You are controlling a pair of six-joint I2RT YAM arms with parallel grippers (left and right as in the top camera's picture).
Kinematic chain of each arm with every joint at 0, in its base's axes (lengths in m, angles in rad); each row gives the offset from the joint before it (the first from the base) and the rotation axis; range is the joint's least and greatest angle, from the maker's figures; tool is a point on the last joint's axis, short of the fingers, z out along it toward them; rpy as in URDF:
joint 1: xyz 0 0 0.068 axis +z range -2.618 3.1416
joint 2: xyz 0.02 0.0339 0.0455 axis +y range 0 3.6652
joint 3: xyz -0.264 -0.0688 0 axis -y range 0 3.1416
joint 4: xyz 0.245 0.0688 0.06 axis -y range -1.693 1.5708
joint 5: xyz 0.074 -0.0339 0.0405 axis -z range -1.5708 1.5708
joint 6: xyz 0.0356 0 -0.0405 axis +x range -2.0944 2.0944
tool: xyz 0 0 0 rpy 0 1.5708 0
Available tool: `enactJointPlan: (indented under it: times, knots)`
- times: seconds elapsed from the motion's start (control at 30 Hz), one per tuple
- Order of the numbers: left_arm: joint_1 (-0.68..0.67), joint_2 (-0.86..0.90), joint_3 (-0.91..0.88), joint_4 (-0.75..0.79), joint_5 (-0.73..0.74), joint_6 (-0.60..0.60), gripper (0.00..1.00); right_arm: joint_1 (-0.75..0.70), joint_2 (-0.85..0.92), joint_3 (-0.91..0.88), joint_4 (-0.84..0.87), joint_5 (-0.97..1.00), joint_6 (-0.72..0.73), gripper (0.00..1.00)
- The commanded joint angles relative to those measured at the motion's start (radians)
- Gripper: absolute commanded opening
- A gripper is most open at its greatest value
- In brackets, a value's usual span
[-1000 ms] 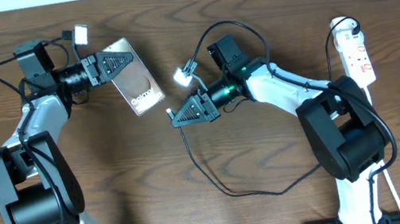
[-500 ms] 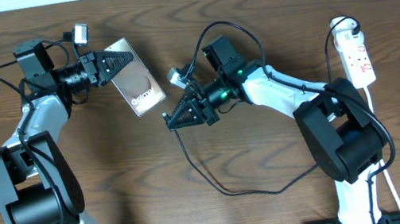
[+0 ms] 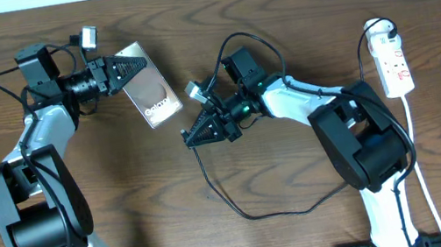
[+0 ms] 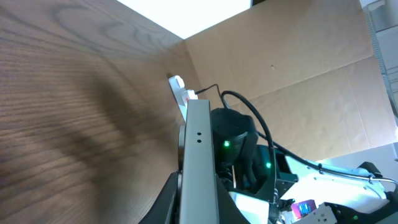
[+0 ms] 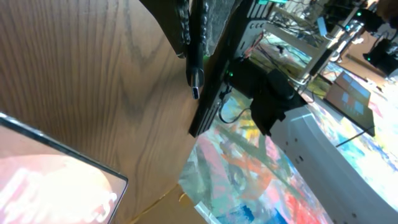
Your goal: Plug charger to phone and switch on socket
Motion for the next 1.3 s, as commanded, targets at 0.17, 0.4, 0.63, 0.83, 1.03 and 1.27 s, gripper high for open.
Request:
enactJointPlan:
  times: [0.17, 0.4, 0.63, 0.83, 1.03, 1.27]
  knots:
    - [-0.007, -0.001, 0.007, 0.005, 0.051, -0.020, 0.08, -0.002, 0.001, -0.002, 0.040, -0.017, 0.007, 0.01]
    - [-0.047, -0.001, 0.007, 0.039, 0.051, -0.019, 0.08, -0.002, 0.001, -0.002, 0.132, 0.032, 0.195, 0.01]
    - [-0.051, -0.001, 0.007, 0.051, 0.051, -0.020, 0.07, -0.001, 0.001, -0.002, 0.257, 0.080, 0.447, 0.01]
    - [-0.025, -0.001, 0.007, 0.051, 0.051, -0.020, 0.07, 0.001, 0.001, -0.002, 0.256, 0.069, 0.439, 0.01]
    - [0.004, -0.001, 0.007, 0.051, 0.051, -0.048, 0.08, 0.017, 0.001, -0.002, 0.253, 0.083, 0.425, 0.01]
    - [0.011, -0.001, 0.007, 0.050, 0.051, -0.115, 0.08, 0.032, 0.001, -0.002, 0.256, 0.104, 0.425, 0.01]
